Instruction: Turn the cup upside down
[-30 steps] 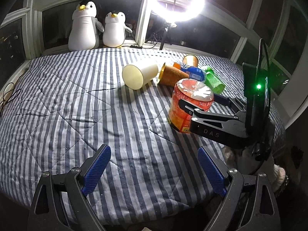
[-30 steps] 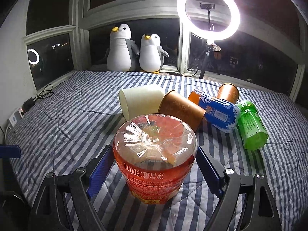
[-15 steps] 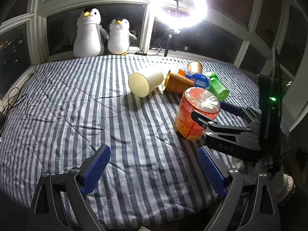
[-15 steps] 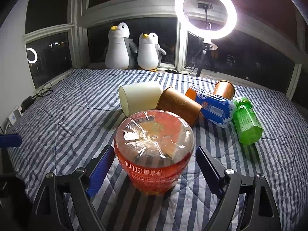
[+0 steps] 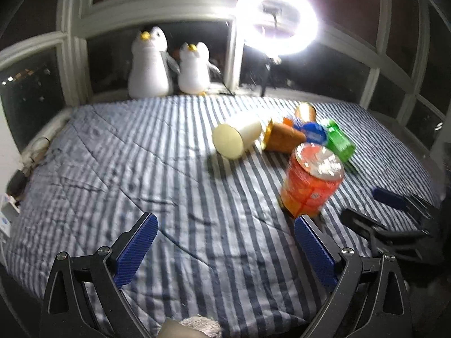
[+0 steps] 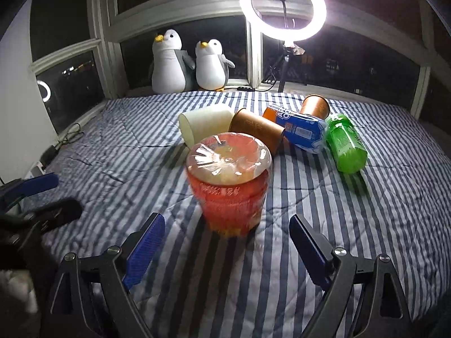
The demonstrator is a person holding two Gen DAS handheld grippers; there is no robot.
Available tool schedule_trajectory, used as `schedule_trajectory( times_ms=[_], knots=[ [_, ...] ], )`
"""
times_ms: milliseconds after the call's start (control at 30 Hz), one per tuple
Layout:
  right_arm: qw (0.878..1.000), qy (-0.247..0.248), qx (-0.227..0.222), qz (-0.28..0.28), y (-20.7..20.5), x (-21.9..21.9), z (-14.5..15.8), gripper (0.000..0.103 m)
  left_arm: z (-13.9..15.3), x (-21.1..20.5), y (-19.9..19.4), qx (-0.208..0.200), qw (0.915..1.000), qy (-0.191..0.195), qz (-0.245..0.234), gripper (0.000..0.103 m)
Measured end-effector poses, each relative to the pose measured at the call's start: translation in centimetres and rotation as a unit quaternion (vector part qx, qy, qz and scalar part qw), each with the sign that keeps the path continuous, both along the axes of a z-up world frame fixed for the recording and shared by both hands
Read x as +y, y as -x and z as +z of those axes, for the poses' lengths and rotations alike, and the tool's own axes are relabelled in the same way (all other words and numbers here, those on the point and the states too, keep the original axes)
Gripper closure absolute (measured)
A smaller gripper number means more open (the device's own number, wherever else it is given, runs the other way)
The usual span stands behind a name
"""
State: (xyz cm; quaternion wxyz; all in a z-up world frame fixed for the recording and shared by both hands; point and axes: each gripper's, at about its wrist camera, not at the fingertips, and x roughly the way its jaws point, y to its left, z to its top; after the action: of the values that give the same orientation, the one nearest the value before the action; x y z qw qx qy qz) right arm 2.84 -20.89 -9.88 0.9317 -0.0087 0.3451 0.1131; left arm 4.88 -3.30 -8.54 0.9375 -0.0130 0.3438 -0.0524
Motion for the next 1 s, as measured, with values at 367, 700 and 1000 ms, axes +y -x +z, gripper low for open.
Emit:
schedule_trajectory(
  times_ms=[367, 700, 1000],
  knots=[
    [0.996, -0.023, -0.083, -0.026, 4.7, 0.2, 4.2, 0.011, 4.1, 0.7, 2.7, -0.099, 0.9939, -0.024, 0.043, 0.001],
    [0.988, -0.022, -0.138, -0.061, 6.9, -0.3, 5.9, 0.007, 6.4, 1.1, 4.6, -0.137, 0.9885, -0.026, 0.058, 0.001],
    [0.982, -0.028, -0.171, -0.079, 7.9, -0.7, 7.0, 0.002, 8.0, 1.6, 6.5, -0.160, 0.9846, -0.021, 0.066, 0.001]
  ],
)
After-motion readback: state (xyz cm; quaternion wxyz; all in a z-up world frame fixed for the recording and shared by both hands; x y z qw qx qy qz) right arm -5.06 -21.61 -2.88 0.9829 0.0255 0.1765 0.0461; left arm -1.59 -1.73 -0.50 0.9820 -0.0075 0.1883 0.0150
